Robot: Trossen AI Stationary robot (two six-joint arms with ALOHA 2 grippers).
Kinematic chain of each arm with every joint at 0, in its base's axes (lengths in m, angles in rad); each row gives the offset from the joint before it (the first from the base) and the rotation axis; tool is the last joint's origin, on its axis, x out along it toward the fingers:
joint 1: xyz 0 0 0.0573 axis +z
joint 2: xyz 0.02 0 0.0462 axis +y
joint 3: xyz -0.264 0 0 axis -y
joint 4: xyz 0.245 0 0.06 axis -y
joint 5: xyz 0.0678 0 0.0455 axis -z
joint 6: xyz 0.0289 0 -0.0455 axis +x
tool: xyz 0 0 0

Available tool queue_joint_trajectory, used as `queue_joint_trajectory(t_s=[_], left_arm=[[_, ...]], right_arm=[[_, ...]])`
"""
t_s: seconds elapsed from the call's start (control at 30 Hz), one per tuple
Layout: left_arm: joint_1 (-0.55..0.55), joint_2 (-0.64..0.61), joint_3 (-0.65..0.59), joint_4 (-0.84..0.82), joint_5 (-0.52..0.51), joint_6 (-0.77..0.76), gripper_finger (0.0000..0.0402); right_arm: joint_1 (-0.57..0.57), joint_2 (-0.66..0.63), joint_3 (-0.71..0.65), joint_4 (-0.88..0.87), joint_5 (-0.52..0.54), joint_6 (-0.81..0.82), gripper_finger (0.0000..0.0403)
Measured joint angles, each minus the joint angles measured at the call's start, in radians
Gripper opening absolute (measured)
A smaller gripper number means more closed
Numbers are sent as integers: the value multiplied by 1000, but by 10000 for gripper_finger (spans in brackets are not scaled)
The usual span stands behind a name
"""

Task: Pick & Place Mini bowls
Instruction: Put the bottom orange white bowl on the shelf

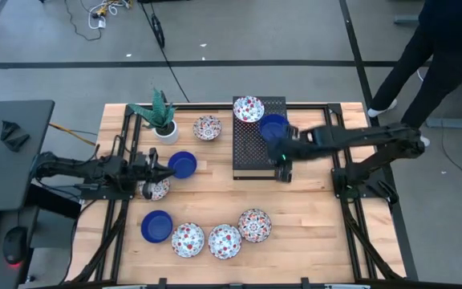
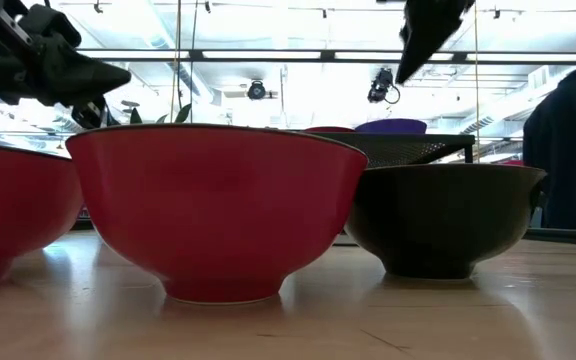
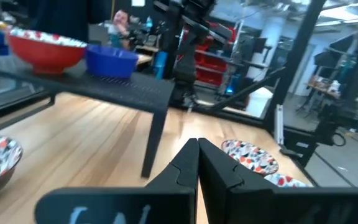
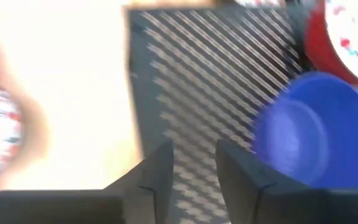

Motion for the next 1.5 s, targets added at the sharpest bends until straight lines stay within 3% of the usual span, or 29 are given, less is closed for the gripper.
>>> queue_joint_trajectory(t_s=[0.27,0.43,0.57,0.7,0.8,1.17,1.33,1.5], left_arm=[[-60,0,0,16,-69,12,12],[-84,0,0,19,-90,-11,12],[-104,0,0,25,-121,-40,12],[-122,0,0,25,-134,-63,12],[-132,0,0,25,-149,-91,12],[-148,8,0,9,-201,-137,12],[-148,30,0,12,-217,-138,12],[-148,71,0,10,-230,-166,12]], right_arm=[[396,-6,-52,237,129,188,83],[586,-5,-229,508,130,240,64],[670,-3,-437,824,99,355,53],[686,22,-595,1165,7,371,54],[668,72,-613,1249,4,337,70],[550,275,-499,1137,-63,137,173],[534,353,-451,1111,-91,52,181],[534,379,-436,1113,-88,37,161]])
